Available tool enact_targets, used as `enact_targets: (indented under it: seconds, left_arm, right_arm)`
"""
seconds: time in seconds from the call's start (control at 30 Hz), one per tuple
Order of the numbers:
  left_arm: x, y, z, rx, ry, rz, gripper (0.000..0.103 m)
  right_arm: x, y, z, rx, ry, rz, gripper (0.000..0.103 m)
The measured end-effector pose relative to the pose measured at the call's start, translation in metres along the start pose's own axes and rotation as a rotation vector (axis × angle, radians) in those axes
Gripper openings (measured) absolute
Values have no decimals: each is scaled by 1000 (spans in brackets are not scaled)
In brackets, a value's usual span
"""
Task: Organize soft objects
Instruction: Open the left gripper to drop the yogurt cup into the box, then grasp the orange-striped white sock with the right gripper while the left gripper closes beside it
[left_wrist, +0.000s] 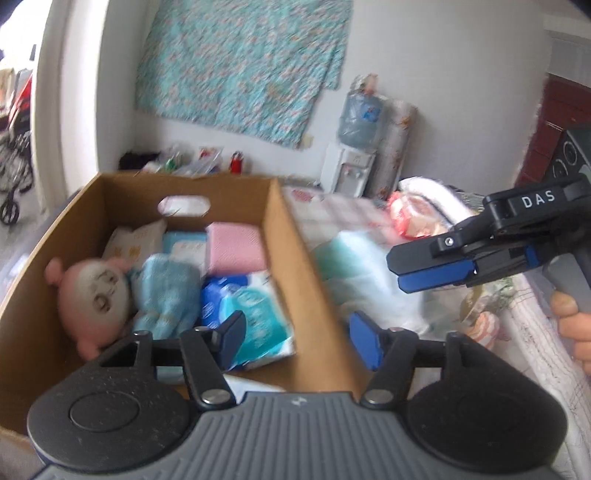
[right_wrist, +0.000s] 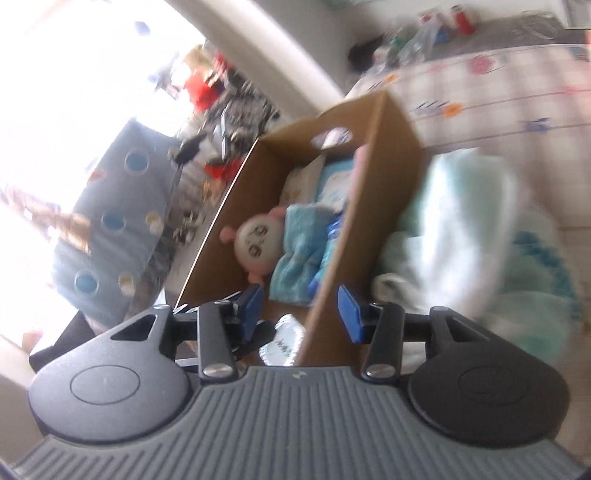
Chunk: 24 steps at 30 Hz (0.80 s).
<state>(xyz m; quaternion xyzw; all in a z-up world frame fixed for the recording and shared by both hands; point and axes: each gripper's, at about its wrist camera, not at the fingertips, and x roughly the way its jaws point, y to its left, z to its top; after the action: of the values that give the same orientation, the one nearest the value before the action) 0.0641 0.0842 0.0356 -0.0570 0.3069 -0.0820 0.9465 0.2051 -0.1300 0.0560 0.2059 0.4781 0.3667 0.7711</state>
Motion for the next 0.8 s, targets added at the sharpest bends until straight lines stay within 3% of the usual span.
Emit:
enact_targets:
  seconds: [0.23,0.43,0.6,0.8]
  left_arm:
    - [28,-94,-2,204,-32,-147,69]
    - [72,-166,-33,363,-3,-232,68]
    - [109,-207,-54,490,17,-221,63]
    - [148,-233,-68,591,67,-171,63]
  right_arm:
    - [-98,-77,-27,151,-194,-177,49]
    - [-138,-148,-63,325,-214,-298,49]
    - [-143,-196,-80,443,-211,-299,49]
    - [-130,-238,-76,524,-199,-265,49]
